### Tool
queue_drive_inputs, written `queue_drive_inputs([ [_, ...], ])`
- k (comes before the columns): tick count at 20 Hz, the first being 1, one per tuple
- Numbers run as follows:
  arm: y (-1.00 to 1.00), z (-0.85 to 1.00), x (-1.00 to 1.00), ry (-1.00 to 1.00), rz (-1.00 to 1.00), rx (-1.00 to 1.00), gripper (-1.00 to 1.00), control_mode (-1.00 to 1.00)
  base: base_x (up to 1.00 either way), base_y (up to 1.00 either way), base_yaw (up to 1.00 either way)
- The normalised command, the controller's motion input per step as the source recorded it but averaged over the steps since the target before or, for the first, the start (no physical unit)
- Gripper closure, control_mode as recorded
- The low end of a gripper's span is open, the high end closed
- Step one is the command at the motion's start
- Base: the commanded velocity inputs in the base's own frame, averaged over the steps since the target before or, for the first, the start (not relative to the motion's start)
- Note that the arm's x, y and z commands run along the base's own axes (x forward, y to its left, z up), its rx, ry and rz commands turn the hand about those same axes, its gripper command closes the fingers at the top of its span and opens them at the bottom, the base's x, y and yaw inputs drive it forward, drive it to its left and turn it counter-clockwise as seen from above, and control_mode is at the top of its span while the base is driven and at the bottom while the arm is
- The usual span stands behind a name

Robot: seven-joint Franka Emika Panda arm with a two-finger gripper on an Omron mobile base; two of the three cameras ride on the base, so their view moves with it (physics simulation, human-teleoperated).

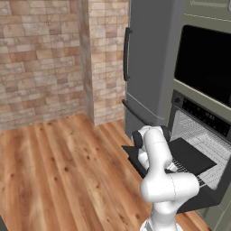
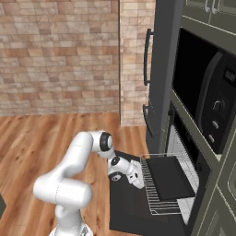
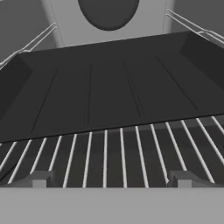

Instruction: Take the baked cake out of the oven and place it on the plate for cooling. Then close the oven door.

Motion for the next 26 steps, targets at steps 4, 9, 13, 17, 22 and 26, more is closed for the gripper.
queue_drive_inputs([
  [4,-0.06,-0.01,0.01,0.00,0.00,0.00,-1.00,-1.00,0.00,0.00,0.00],
  [9,-0.02,-0.08,0.08,0.00,0.00,0.00,-1.00,-1.00,0.00,0.00,0.00],
  [13,-0.02,-0.30,0.00,0.00,0.00,0.00,-1.00,-1.00,0.00,0.00,0.00],
  [17,-0.01,-0.30,0.00,0.00,0.00,0.00,-1.00,-1.00,0.00,0.00,0.00],
  [22,0.00,-0.23,0.00,0.02,0.00,0.00,-1.00,-1.00,0.00,0.00,0.00],
  [26,0.00,-0.14,0.00,0.07,0.00,0.00,-1.00,-1.00,0.00,0.00,0.00],
])
